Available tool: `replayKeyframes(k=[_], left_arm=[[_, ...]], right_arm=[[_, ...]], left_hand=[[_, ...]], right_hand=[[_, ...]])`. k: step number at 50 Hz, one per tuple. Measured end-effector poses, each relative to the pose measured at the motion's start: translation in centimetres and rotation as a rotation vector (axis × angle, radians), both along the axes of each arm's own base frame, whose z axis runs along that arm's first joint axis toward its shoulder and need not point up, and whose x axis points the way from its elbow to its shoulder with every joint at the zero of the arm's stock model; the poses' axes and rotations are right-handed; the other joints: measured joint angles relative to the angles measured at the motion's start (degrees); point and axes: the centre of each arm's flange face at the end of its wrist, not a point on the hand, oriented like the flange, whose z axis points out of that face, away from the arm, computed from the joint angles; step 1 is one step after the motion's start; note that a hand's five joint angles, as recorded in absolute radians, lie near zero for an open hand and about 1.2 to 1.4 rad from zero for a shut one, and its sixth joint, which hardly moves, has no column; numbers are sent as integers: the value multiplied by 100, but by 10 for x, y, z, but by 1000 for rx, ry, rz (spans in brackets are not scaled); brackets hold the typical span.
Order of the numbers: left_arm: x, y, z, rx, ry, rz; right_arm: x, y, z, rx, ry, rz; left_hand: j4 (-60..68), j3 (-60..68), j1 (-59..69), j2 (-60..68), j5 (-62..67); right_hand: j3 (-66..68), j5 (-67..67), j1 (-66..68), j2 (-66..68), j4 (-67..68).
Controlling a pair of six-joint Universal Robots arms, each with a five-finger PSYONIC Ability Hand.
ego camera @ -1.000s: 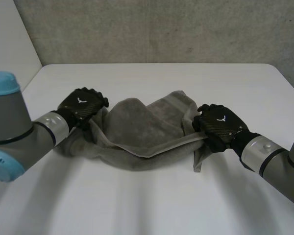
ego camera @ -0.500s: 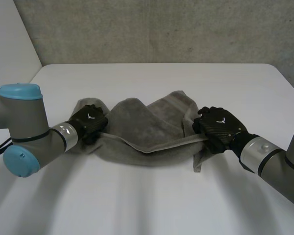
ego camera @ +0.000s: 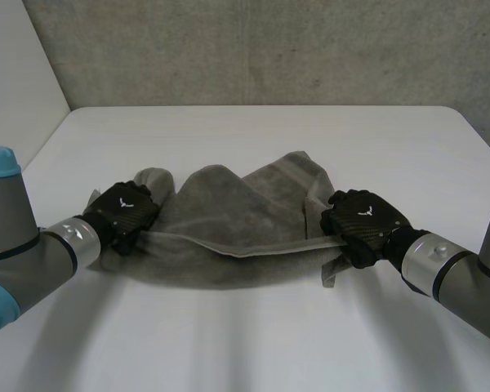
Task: Fold the towel.
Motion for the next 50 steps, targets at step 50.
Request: replayKeyframes(k=[50], left_arm=[[45, 8, 51, -39, 244, 244]], right_arm=[[-14, -37, -27, 170, -247, -286]], left_hand=[[0, 0, 1, 77, 22]], right_hand=[[0, -2485, -2376, -2141, 0]])
